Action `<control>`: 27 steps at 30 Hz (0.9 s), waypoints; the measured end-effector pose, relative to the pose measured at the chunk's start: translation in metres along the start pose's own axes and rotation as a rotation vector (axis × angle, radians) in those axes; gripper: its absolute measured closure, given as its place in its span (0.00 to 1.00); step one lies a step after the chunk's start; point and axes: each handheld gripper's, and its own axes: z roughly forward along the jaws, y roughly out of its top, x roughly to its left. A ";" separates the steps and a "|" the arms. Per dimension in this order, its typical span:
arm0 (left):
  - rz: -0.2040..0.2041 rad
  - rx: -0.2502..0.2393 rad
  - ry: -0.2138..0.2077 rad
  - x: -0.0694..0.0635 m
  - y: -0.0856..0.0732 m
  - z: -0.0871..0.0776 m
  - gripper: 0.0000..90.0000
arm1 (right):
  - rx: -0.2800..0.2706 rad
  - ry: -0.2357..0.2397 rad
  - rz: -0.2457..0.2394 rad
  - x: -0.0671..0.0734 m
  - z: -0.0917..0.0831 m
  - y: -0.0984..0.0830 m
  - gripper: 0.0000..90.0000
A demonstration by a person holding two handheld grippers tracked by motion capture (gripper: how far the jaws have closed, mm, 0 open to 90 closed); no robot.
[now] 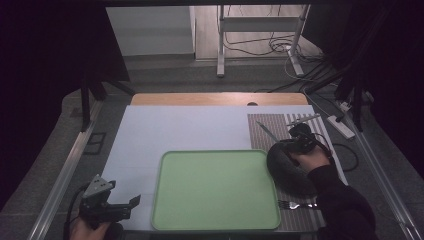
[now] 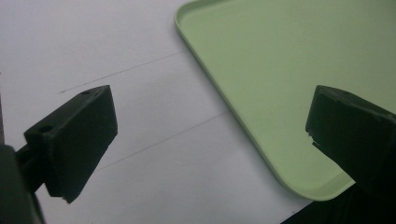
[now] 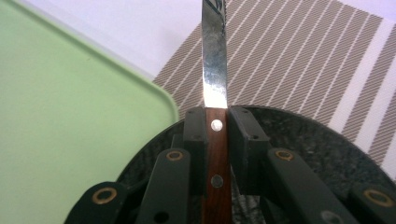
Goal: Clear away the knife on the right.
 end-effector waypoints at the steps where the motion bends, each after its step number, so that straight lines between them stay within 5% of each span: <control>1: 0.000 0.000 0.000 0.000 0.000 0.000 0.03 | -0.001 0.002 -0.003 0.003 -0.001 -0.001 0.86; 27: 0.001 0.007 0.004 0.000 0.000 0.000 0.03 | -0.017 0.052 -0.029 0.055 -0.021 -0.026 0.86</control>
